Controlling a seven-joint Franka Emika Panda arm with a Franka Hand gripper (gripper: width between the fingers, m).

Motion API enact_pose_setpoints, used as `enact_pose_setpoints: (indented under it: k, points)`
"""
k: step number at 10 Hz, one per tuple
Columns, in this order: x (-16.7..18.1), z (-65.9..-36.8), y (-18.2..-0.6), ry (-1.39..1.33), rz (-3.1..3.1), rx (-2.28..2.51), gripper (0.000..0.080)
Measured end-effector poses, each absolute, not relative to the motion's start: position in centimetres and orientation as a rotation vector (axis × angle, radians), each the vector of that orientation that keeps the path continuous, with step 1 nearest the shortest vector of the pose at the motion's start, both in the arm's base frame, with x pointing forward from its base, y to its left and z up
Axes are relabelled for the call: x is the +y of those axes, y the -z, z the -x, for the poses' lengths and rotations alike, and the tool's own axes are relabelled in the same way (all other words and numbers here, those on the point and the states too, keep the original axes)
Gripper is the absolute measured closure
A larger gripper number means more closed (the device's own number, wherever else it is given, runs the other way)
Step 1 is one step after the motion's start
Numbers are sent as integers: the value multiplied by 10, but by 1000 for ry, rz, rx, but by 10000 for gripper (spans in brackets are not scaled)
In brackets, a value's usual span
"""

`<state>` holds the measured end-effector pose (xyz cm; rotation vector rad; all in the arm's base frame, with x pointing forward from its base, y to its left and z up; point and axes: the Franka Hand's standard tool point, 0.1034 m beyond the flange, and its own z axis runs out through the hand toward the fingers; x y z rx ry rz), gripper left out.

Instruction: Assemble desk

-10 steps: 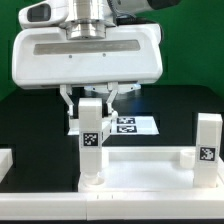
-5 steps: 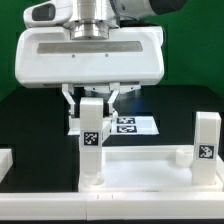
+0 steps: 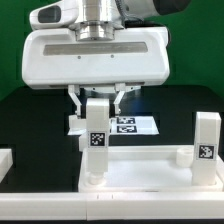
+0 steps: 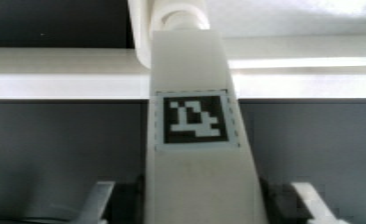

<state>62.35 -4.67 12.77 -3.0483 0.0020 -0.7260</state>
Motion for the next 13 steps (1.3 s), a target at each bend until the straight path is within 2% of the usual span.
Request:
enact_pose_setpoints:
  k: [3, 5, 10, 11, 12, 13]
  points:
    - [-48, -622, -124, 717, 3050, 12, 514]
    - [-49, -619, -114, 696, 3056, 15, 514]
    - [-50, -620, -113, 712, 3059, 27, 491]
    - [-51, -620, -113, 712, 3059, 28, 308]
    - [-48, -618, -111, 650, 3042, 68, 308]
    - [-46, -624, -117, 570, 3016, 117, 185]
